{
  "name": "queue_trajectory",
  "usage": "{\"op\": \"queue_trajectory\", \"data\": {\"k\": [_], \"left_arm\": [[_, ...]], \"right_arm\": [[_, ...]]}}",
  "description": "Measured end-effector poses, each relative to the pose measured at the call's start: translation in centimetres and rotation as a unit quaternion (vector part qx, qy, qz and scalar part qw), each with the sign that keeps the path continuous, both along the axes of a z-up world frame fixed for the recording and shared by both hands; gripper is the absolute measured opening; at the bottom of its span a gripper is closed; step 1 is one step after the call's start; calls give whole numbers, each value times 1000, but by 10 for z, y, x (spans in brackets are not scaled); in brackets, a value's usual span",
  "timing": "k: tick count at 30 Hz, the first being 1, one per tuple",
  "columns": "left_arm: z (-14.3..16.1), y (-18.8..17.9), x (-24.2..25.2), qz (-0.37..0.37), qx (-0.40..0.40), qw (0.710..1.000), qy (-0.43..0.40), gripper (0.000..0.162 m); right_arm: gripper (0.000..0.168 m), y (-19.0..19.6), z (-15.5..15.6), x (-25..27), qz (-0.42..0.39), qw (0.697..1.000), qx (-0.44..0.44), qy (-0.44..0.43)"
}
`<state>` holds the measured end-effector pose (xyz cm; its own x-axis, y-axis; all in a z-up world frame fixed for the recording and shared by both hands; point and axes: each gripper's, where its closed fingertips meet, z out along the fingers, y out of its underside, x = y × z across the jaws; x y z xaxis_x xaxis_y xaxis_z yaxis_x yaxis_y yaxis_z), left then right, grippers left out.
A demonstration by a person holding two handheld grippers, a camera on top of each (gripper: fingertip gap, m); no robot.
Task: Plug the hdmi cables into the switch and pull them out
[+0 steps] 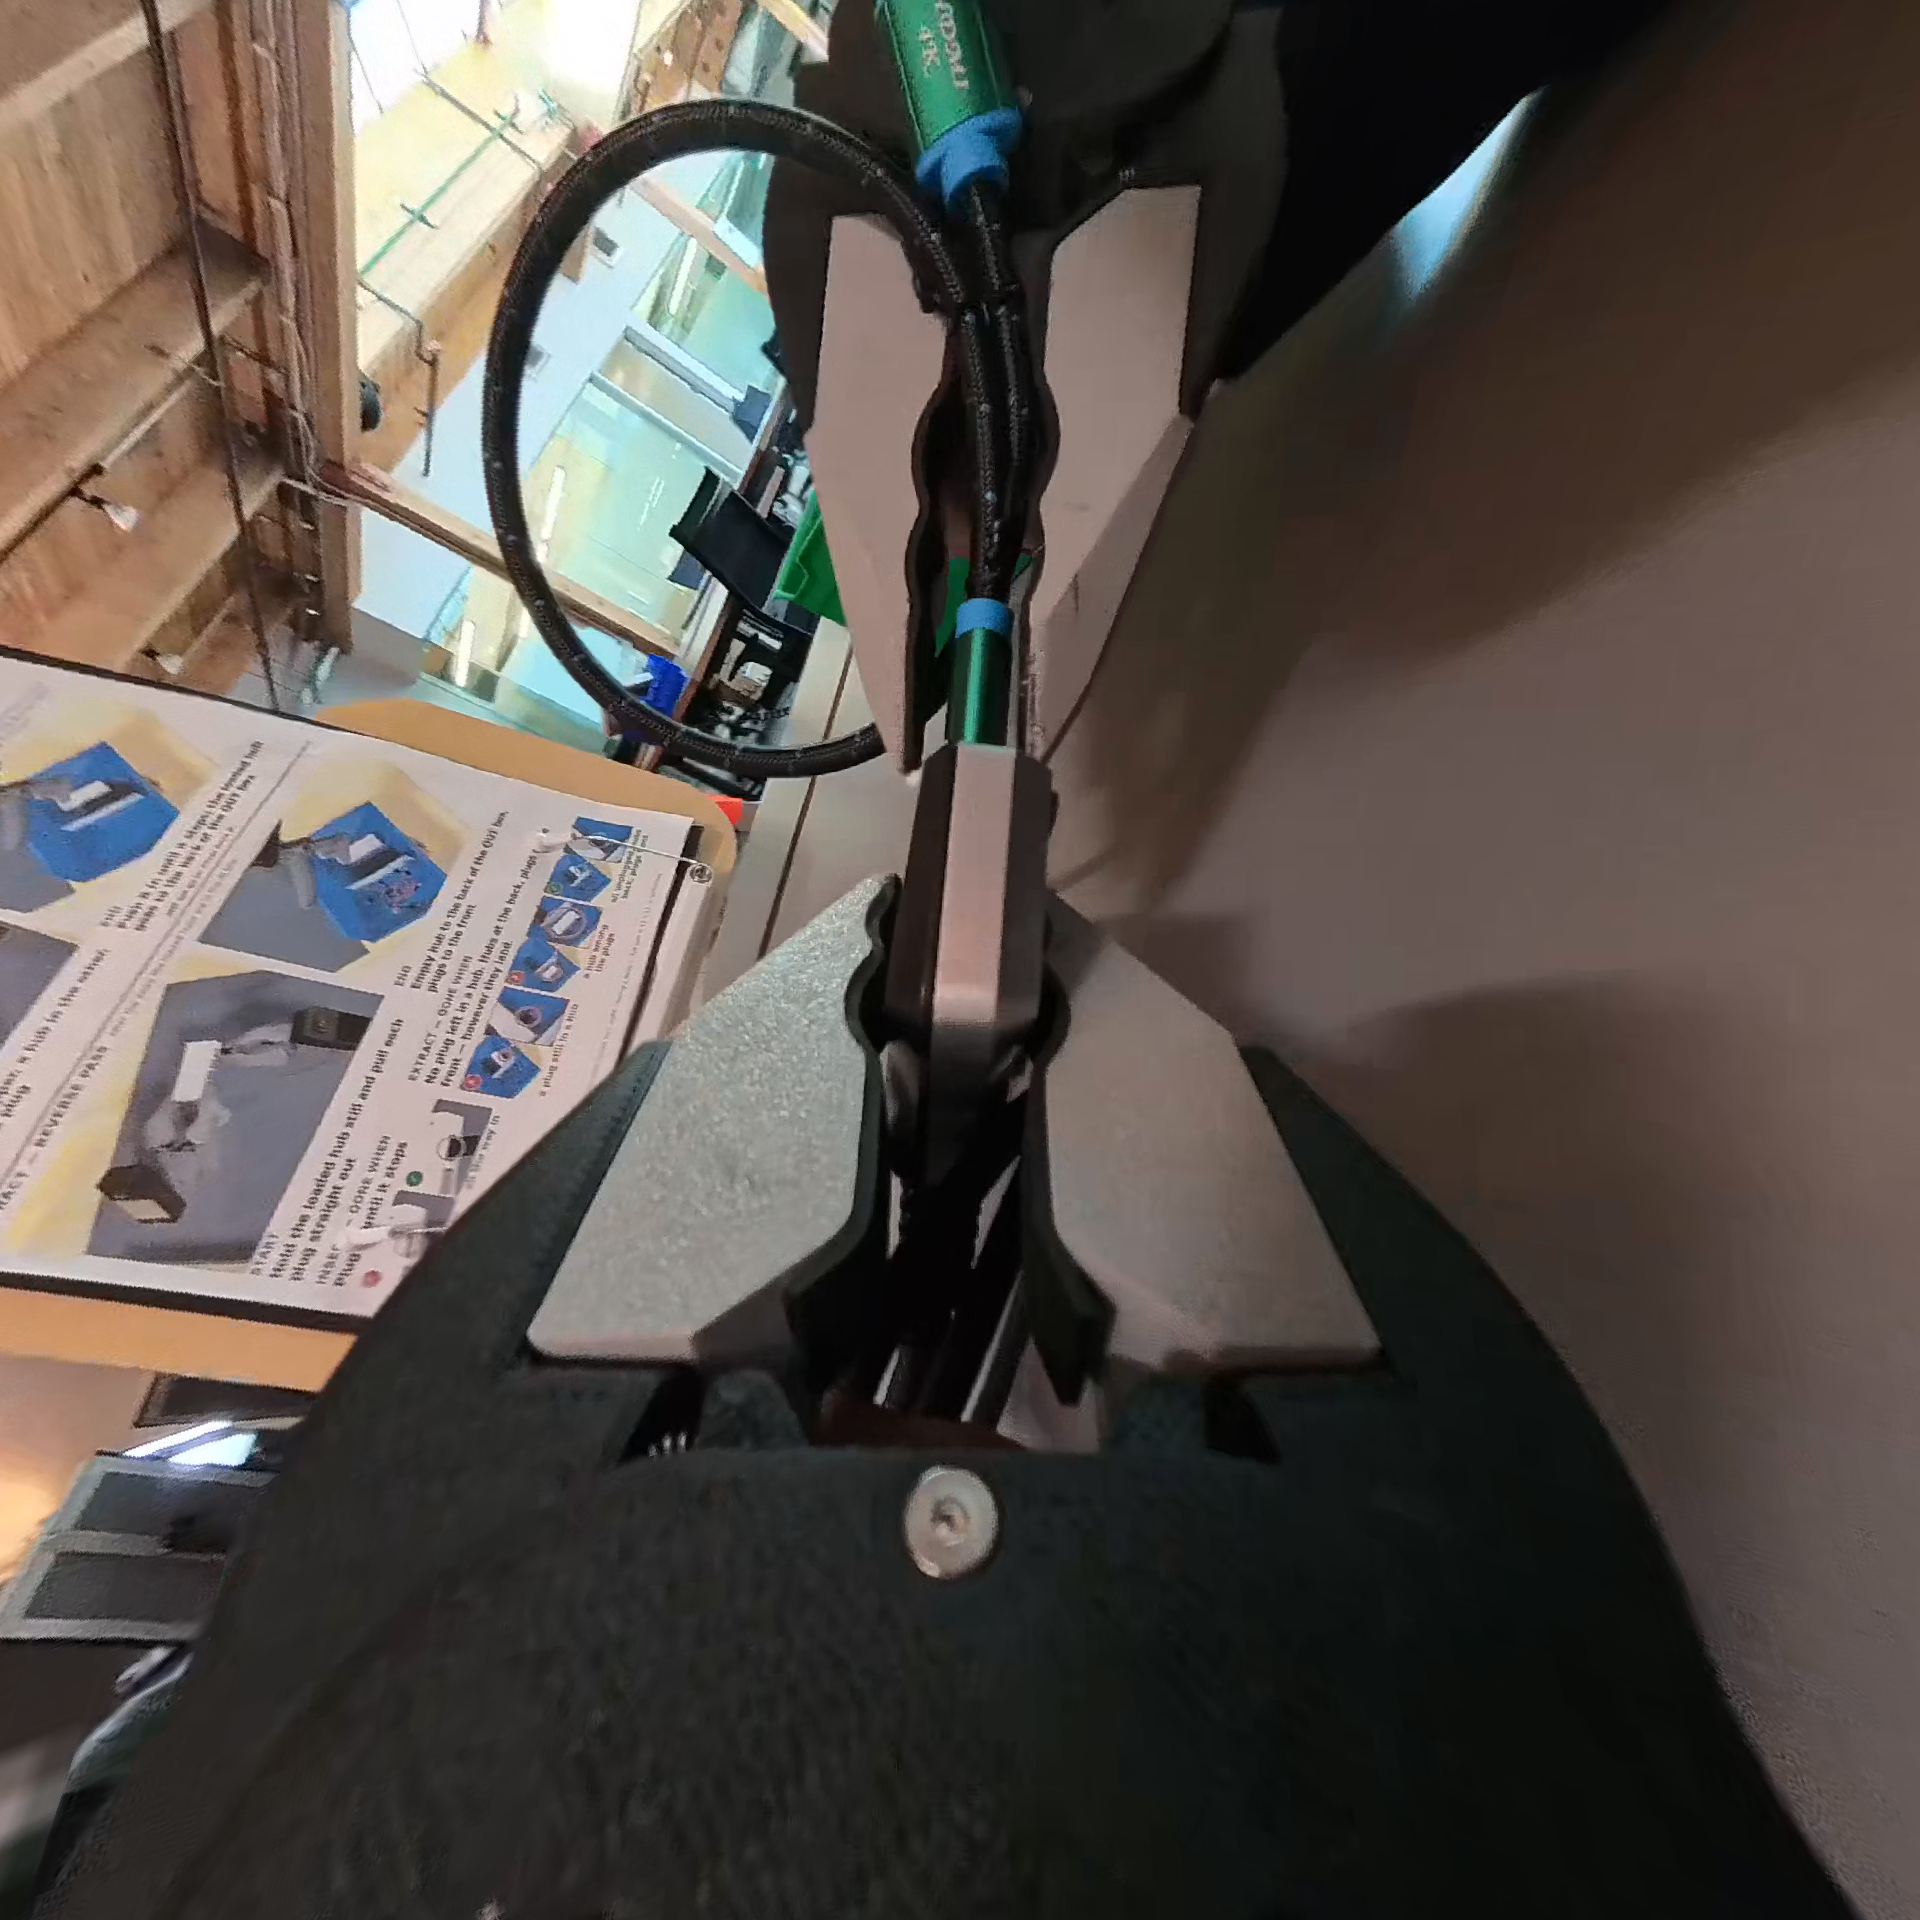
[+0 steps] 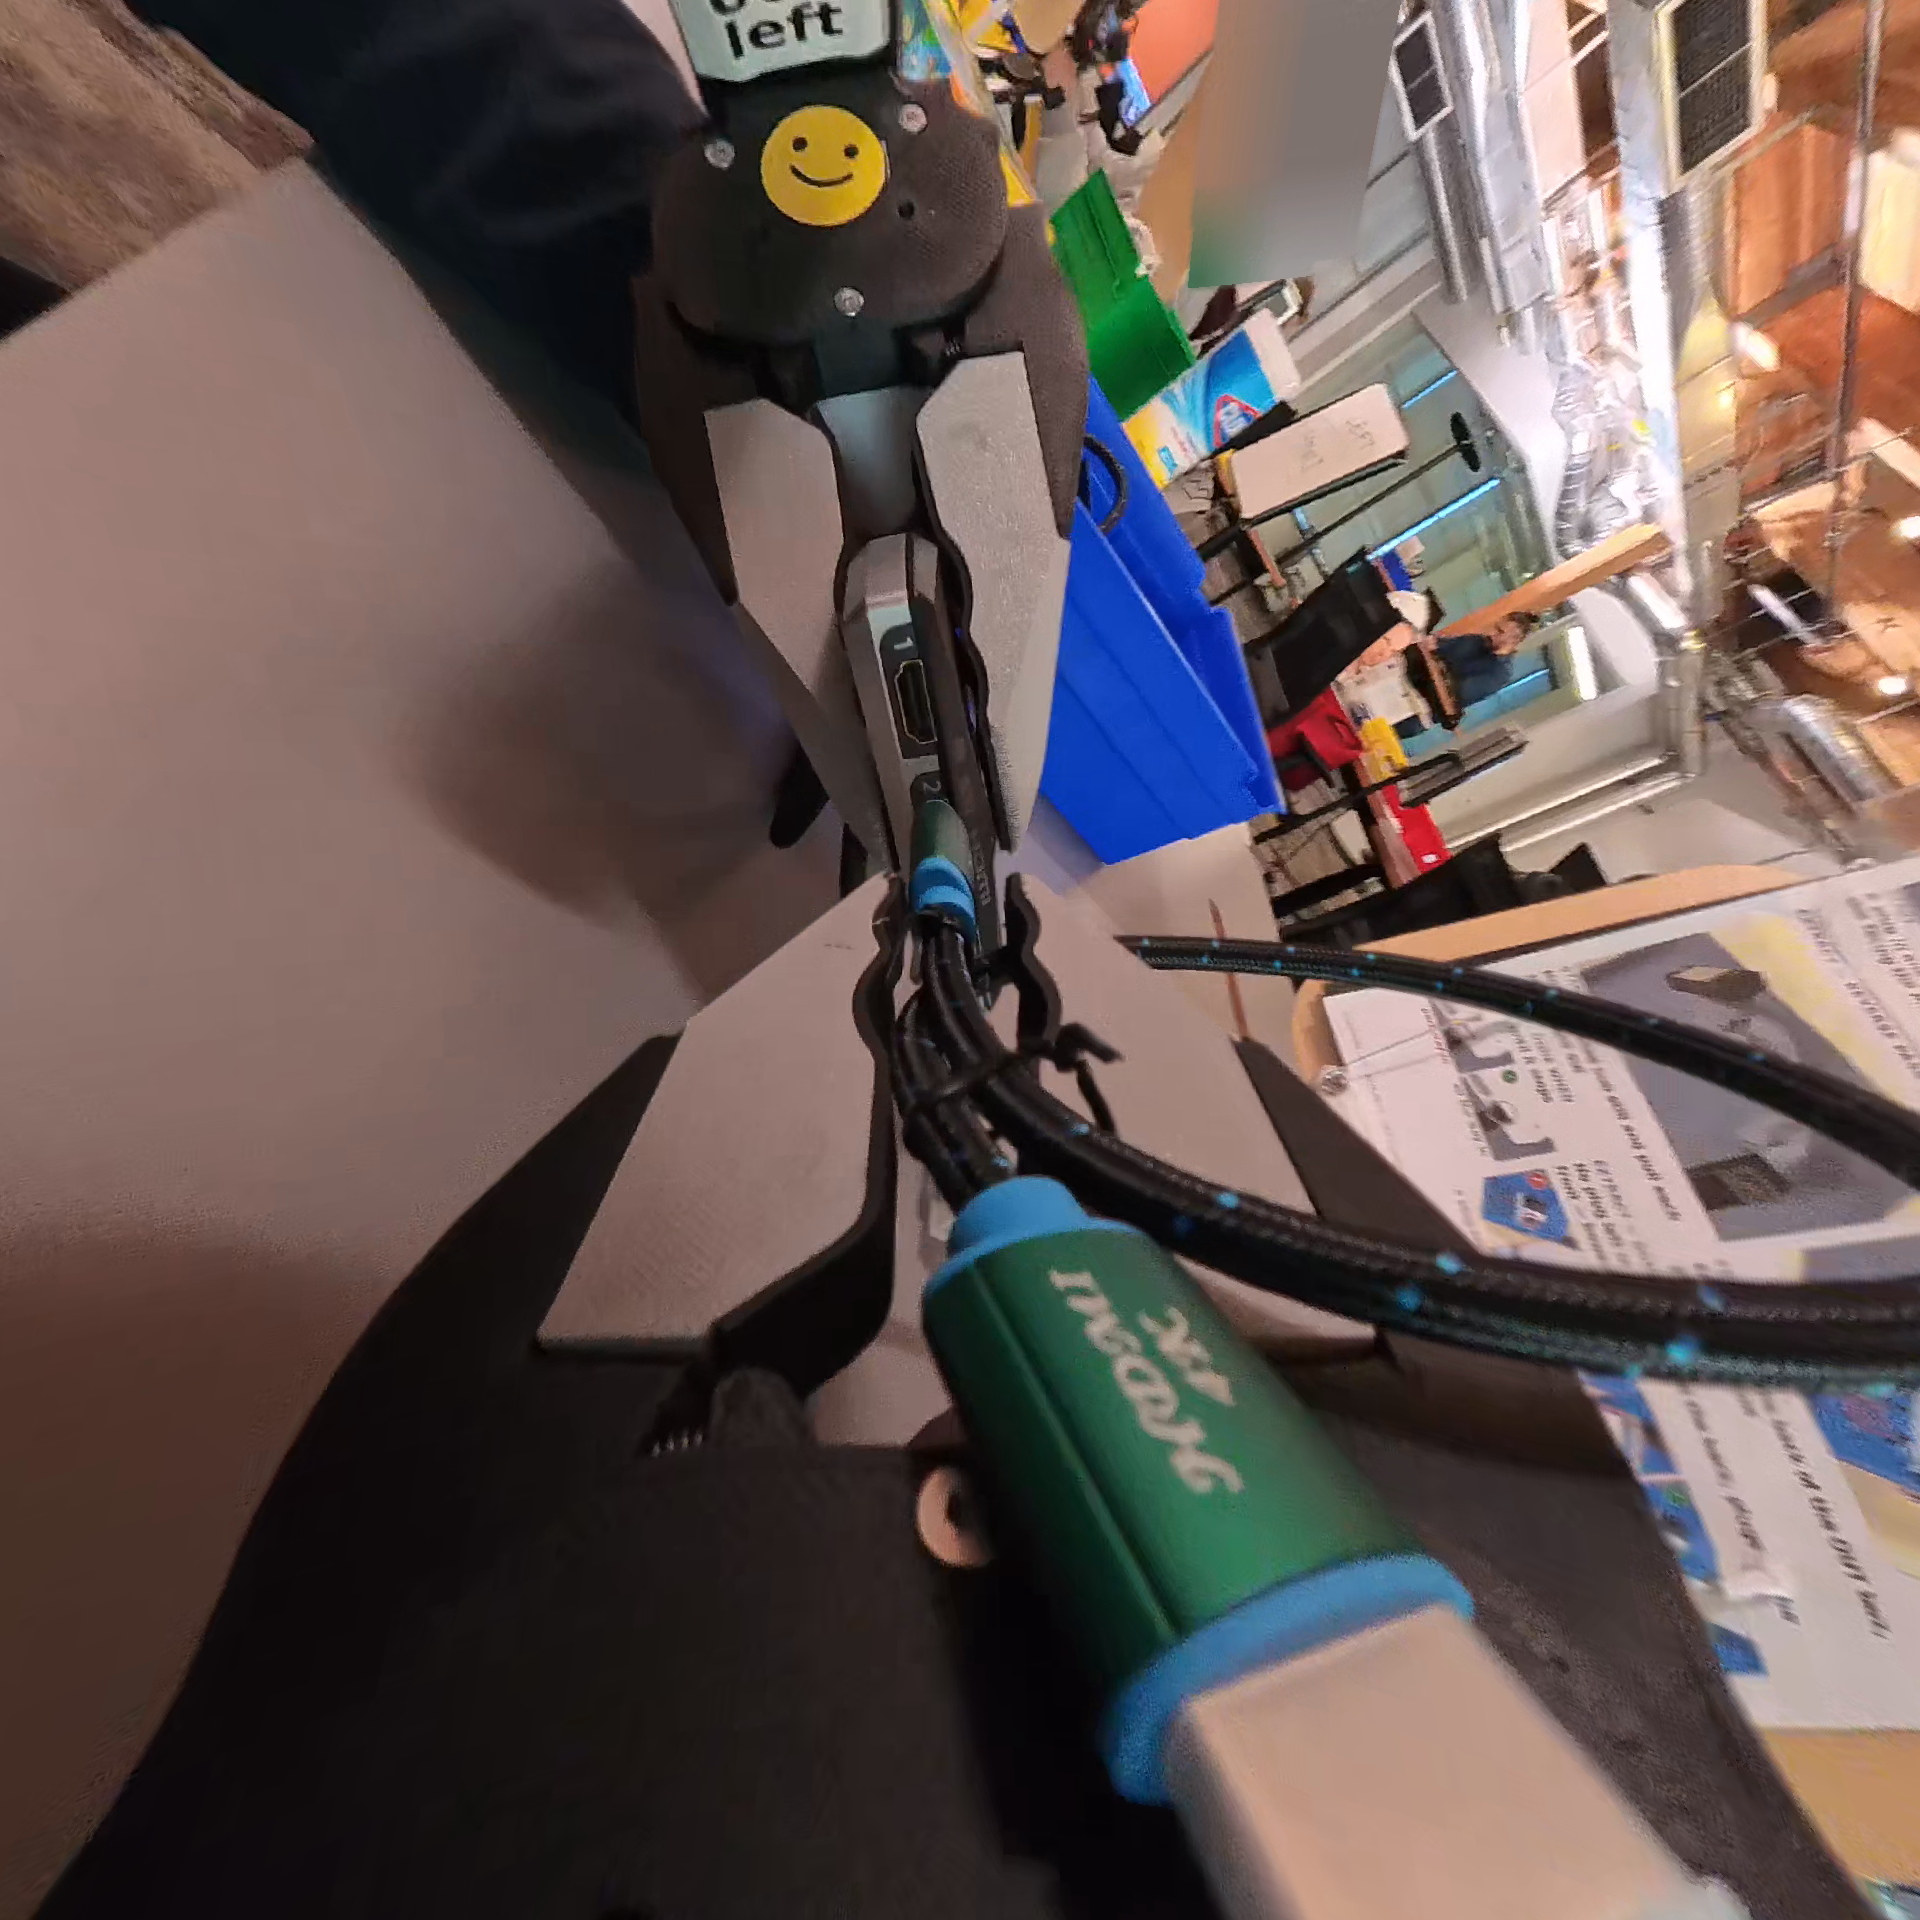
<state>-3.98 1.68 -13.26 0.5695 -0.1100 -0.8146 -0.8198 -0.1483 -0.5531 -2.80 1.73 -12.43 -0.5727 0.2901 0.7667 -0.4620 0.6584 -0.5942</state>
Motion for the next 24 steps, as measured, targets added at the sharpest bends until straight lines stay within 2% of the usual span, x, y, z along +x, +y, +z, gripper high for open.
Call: {"op": "queue_trajectory", "data": {"k": [7,11,17,24], "left_arm": [[7,4,0,15,33,999,31,21],[6,5,2,17,29,998,56,20],[6,2,5,4,22,999,34,20],[6,2,4,6,20,999,28,20]], "right_arm": [[16,4,6,-1,-11,999,9,38],[15,3,6,5,0,1000,1,19],[9,-1,6,12,19,999,18,30],[10,0,6,10,9,999,29,37]]}}
